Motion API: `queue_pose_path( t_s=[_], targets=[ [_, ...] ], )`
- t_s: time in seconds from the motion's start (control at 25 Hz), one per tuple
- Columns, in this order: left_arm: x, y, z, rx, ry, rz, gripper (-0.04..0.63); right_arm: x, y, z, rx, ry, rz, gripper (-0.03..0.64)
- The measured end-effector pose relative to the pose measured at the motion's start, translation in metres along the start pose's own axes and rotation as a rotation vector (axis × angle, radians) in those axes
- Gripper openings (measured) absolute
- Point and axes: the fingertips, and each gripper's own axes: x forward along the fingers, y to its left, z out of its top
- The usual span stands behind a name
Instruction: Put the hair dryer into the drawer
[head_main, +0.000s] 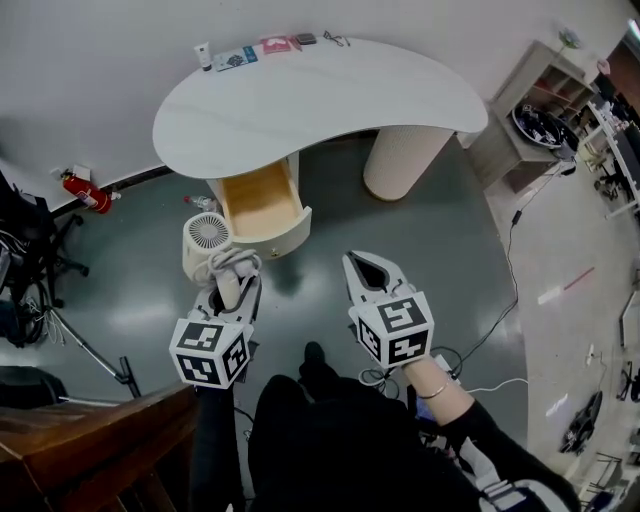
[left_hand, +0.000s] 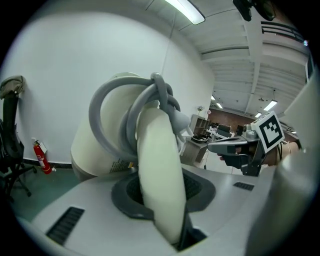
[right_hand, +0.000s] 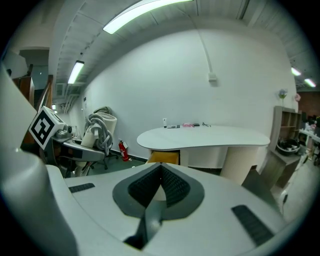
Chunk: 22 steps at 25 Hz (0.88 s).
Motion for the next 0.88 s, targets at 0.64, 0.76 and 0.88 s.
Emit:
queue_pose_path(
  t_s=[0.64,0.76,0.88],
  targets=[
    [0.076,0.035,-0.019,0.031,0.291,-0.129,0.106,0.055,-0.015,0.012,0.037,0.032,-0.043,0.002],
    [0.092,0.044,-0.024,0.031,0.341,-0.155,0.104,0.073,-0.018,0.016,0.042,0.047,-0.054,0.002],
    [0.105,0.053,-0.03,0.026,0.382,-0.18,0.104,0.09,-0.019,0.019,0.049,0.063,-0.061,0.002]
  ],
)
